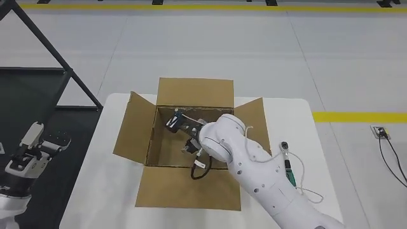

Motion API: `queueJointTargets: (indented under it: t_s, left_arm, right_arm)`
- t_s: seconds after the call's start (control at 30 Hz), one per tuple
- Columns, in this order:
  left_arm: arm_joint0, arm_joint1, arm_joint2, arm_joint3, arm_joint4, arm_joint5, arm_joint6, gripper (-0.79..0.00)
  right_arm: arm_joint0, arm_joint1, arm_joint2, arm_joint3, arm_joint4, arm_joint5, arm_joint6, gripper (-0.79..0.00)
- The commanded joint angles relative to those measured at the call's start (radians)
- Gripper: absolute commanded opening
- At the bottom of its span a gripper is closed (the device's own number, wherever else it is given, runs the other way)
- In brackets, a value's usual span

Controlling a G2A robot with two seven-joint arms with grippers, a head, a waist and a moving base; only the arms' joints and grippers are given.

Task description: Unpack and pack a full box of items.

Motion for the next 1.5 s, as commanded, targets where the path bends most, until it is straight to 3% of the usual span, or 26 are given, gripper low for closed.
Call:
queueJointTargets:
  t_s: [0.0,0.3,0.5,1.03,1.47]
  left_arm:
    - [0.002,0.000,-0.005,0.004,-0.003,-0.001,0.002,0.000]
    - [0.002,0.000,-0.009,0.008,-0.006,0.004,0.005,0.000]
    - [-0.005,0.000,-0.006,0.007,-0.002,0.010,0.005,0.000]
    - [-0.027,0.003,0.007,0.010,0.013,0.019,0.009,0.000]
    - [-0.030,0.003,0.007,0.016,0.011,0.022,0.016,0.000]
  right_arm:
    - [0.026,-0.008,-0.001,0.061,0.033,-0.008,-0.006,0.000]
    - [0.140,-0.065,-0.054,0.350,0.081,0.054,-0.059,0.000]
    - [0.190,-0.101,-0.105,0.487,0.074,0.007,-0.090,0.000]
    - [0.243,-0.180,-0.178,0.709,0.017,0.039,-0.244,0.000]
    - [0.284,-0.228,-0.178,0.842,0.041,0.036,-0.247,0.000]
